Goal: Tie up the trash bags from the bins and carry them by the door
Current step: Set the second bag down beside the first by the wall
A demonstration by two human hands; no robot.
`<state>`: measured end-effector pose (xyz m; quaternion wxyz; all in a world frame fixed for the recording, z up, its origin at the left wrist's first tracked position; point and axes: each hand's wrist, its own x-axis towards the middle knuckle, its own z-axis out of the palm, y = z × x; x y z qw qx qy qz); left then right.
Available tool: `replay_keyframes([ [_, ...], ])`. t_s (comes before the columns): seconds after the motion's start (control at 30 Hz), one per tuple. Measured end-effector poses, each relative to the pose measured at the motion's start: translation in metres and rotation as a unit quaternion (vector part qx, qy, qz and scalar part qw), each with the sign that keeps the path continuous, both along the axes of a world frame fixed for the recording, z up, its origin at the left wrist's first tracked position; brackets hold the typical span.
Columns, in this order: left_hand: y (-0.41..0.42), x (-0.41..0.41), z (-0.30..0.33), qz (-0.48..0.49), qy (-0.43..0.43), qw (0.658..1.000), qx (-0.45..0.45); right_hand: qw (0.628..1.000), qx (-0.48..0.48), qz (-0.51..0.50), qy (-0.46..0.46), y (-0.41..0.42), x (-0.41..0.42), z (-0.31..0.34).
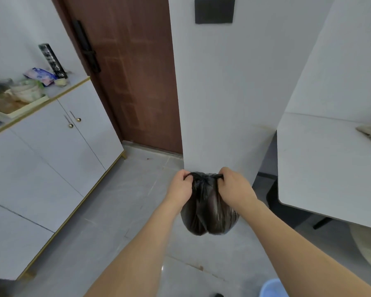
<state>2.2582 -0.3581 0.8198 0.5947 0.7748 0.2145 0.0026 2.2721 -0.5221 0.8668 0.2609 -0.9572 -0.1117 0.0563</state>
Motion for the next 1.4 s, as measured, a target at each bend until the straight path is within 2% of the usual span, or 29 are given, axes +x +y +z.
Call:
replay_keyframes([
  [0.2, 0.014, 0.105, -0.021, -0.044, 0.041, 0.998, -0.007, 0.999, 0.007, -0.015, 0.034, 0.004, 0.097, -0.035],
  [0.3, 0.02, 0.158, -0.034, -0.069, 0.057, 0.996, 0.023, 0.998, 0.008, -0.025, 0.057, 0.006, 0.15, -0.053],
  [0.47, 0.043, 0.255, -0.085, -0.094, 0.117, 0.988, 0.025, 0.993, 0.014, -0.045, 0.105, 0.029, 0.248, -0.097],
  [0.6, 0.054, 0.335, -0.176, -0.115, 0.168, 0.979, 0.013, 0.983, 0.005, -0.075, 0.166, 0.047, 0.323, -0.182],
  [0.8, 0.053, 0.454, -0.372, -0.11, 0.227, 0.968, -0.012, 0.965, -0.013, -0.116, 0.235, 0.055, 0.437, -0.379],
  [1.0, 0.04, 0.544, -0.582, -0.103, 0.205, 0.973, -0.003, 0.962, 0.008, -0.148, 0.229, 0.05, 0.524, -0.589],
  [1.13, 0.039, 0.572, -0.694, -0.117, 0.188, 0.975, 0.011, 0.958, 0.016, -0.169, 0.232, 0.046, 0.551, -0.702],
  [1.27, 0.04, 0.584, -0.761, -0.115, 0.188, 0.975, 0.03, 0.957, 0.034, -0.171, 0.233, 0.047, 0.559, -0.774],
  [1.4, 0.042, 0.583, -0.77, -0.105, 0.19, 0.975, 0.036, 0.952, 0.045, -0.177, 0.247, 0.042, 0.555, -0.79],
])
